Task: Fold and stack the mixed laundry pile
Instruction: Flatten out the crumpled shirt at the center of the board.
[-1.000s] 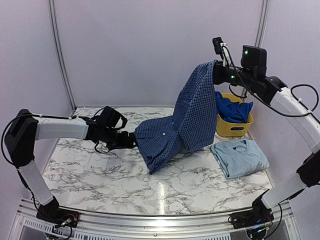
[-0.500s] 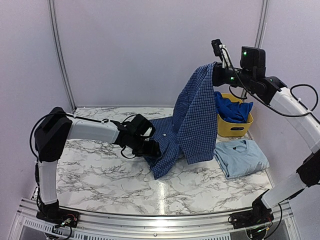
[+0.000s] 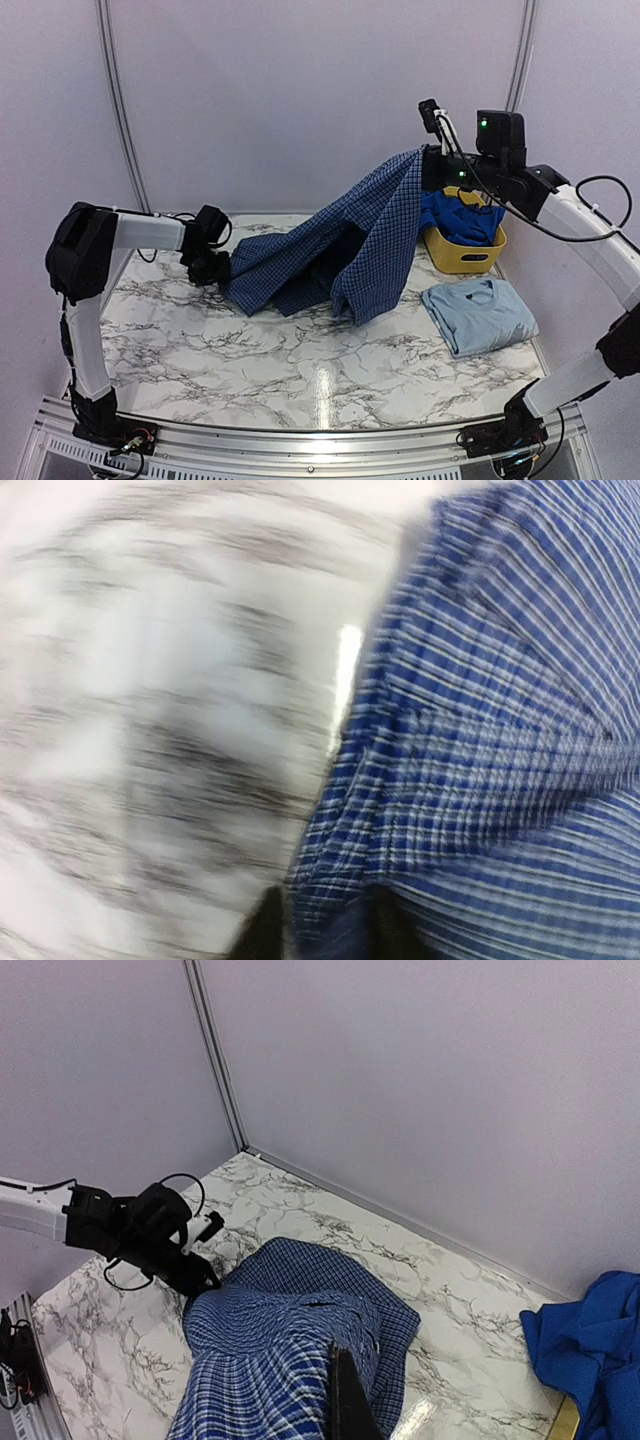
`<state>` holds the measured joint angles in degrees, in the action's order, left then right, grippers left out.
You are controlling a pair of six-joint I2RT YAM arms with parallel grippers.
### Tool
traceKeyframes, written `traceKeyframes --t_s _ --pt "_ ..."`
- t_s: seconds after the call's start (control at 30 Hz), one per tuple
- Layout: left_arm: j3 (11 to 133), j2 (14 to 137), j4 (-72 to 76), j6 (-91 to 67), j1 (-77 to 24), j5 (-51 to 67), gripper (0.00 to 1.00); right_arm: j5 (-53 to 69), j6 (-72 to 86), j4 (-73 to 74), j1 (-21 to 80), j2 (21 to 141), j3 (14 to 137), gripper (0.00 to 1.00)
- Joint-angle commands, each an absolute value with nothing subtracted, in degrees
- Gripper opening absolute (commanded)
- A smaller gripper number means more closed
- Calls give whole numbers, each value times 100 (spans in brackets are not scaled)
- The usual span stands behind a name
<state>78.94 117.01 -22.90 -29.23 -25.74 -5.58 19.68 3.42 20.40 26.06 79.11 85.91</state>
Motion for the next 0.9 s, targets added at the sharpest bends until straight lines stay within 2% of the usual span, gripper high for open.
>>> traceKeyframes --t_s 0.0,0.03,0.1,0.2,0.37,0.47,0.63,0.87 --pt "7332 10706 -2439 -2507 -2306 -832 71 2127 628 1646 2540 7837 8537 0" --pt "7159 10393 -2279 -2407 -2303 -670 76 2198 700 1592 2540 7866 8511 0" --pt "6782 9821 -2015 -2323 -2338 -305 79 2377 893 1434 2540 7927 8392 0" --pt "6141 9058 -1725 -2144 -2667 -29 78 2543 1118 1235 2540 8013 8102 0" --pt "5187 8300 -1443 -1728 -3868 -132 75 2703 1250 1221 2535 8163 7773 0" --pt "4838 8390 -1177 -1802 -4343 -257 69 2685 1245 1221 2540 8161 7680 0" --pt "4815 8876 -826 -1444 -4934 -1182 62 2679 1164 1288 2540 8203 7669 0" --pt "5122 9517 -720 -130 -5499 -1839 54 2665 1056 1328 2540 8292 7656 0"
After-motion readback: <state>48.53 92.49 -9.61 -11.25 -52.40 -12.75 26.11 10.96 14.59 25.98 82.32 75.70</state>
